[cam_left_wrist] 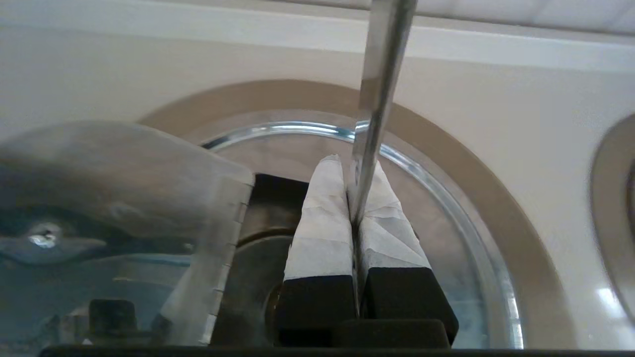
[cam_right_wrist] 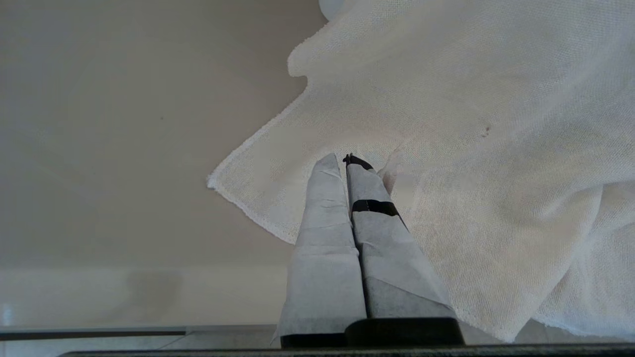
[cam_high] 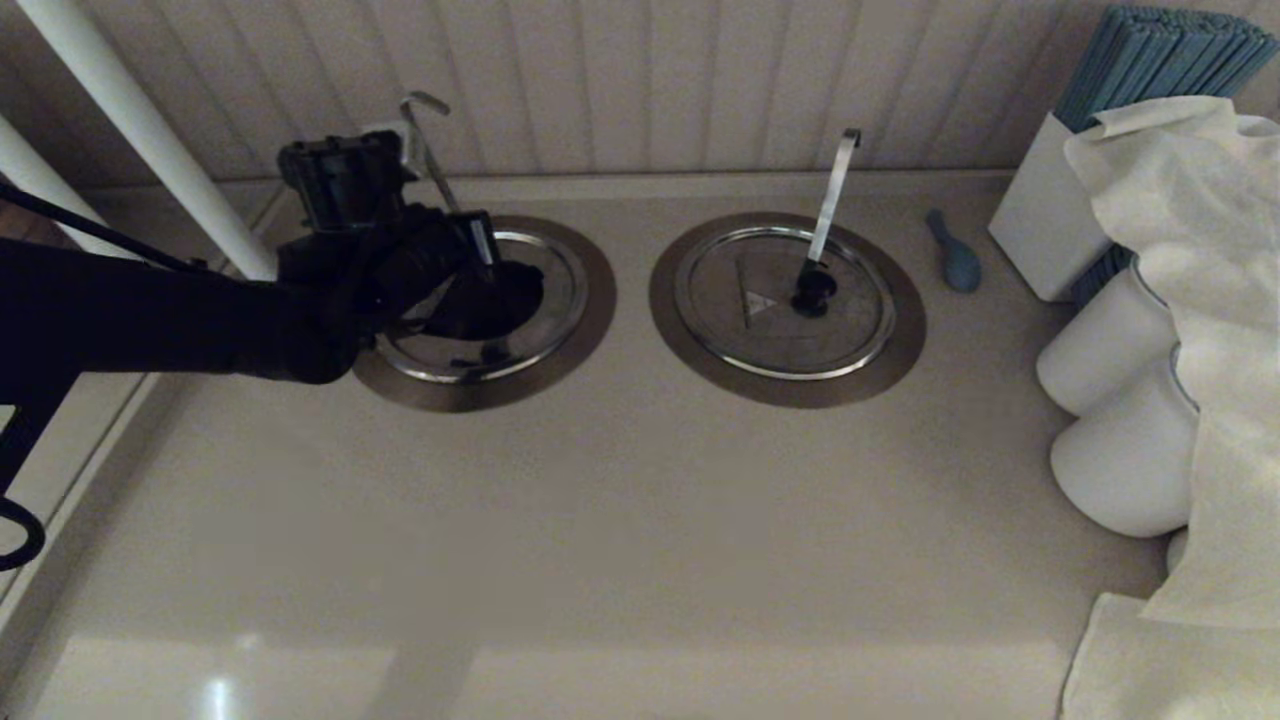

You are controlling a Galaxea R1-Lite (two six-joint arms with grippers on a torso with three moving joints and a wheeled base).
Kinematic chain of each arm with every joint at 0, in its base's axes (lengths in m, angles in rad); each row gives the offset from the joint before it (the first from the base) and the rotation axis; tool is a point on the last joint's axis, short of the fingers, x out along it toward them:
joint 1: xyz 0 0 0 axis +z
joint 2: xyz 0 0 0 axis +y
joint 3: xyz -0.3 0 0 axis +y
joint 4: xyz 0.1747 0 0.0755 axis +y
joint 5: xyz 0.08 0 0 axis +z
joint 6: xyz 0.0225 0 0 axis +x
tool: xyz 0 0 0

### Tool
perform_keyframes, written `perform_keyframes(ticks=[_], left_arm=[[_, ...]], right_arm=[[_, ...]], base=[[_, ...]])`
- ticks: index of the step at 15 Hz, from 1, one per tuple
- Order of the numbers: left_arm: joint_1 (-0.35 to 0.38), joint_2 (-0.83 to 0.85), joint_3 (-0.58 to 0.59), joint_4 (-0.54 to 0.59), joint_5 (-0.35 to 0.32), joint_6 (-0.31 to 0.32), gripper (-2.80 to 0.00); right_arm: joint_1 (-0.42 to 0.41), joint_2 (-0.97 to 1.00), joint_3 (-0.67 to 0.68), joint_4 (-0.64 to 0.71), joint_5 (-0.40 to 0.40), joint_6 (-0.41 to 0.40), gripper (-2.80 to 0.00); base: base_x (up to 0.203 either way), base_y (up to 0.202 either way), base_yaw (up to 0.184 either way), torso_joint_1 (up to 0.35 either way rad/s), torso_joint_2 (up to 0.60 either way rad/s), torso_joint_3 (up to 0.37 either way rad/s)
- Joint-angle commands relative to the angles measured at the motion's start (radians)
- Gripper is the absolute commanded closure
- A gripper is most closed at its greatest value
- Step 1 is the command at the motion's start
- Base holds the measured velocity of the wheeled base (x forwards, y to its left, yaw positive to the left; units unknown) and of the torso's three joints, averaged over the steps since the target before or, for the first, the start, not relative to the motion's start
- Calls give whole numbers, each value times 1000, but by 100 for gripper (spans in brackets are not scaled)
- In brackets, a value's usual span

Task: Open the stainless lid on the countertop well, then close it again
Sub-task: Stir with a spoon

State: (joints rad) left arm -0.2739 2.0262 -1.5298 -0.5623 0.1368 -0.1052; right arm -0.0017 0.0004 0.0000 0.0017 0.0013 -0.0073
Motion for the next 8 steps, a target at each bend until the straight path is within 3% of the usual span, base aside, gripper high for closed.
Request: perform_keyframes(ticks=[1, 4, 8], left_arm=[[-25, -3, 4, -4, 1, -13, 0], [-80, -27, 38, -4, 3, -28, 0], [-79, -72, 66, 7, 0, -9, 0]], right_arm=[[0, 0, 0, 0, 0, 0, 0], [1, 1, 0, 0, 0, 0, 0], [0, 1, 0, 0, 0, 0, 0]], base=[[0, 0, 0, 0, 0, 0], [0, 0, 0, 0, 0, 0], [0, 0, 0, 0, 0, 0]])
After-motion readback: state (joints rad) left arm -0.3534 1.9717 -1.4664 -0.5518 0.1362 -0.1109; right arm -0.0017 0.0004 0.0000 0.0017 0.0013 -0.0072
